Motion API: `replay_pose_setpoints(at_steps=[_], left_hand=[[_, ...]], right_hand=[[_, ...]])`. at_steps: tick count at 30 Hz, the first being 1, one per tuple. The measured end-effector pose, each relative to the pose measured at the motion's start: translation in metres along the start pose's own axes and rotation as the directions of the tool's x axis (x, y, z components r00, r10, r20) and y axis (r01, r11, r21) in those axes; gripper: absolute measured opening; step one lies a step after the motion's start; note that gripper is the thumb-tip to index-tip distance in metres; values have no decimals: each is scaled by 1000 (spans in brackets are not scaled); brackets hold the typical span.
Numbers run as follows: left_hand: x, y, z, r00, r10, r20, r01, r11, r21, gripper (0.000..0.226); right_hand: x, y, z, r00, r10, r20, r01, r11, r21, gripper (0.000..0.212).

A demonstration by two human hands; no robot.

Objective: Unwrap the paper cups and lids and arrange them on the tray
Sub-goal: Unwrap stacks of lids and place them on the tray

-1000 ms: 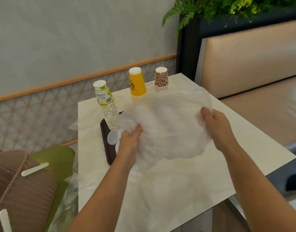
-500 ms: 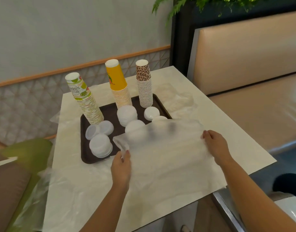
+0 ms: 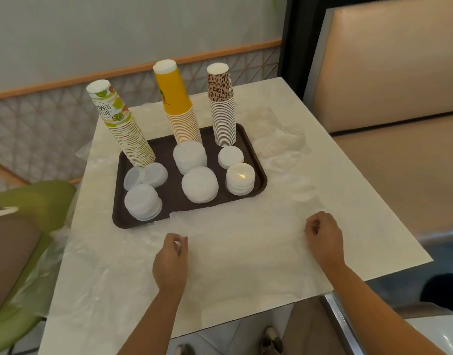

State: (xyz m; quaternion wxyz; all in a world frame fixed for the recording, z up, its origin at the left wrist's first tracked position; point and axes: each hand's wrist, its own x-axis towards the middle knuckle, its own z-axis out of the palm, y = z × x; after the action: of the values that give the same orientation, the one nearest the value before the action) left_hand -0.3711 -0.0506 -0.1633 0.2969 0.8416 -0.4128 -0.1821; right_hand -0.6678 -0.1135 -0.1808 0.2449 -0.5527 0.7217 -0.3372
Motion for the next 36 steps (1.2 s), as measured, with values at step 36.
replay_pose_setpoints(at_steps=[36], left_hand=[[-13,62,99,828,390,402,-540,748,387,56]], right_hand=[[-3,-1,65,876,-392,281,482,721,-498,55]])
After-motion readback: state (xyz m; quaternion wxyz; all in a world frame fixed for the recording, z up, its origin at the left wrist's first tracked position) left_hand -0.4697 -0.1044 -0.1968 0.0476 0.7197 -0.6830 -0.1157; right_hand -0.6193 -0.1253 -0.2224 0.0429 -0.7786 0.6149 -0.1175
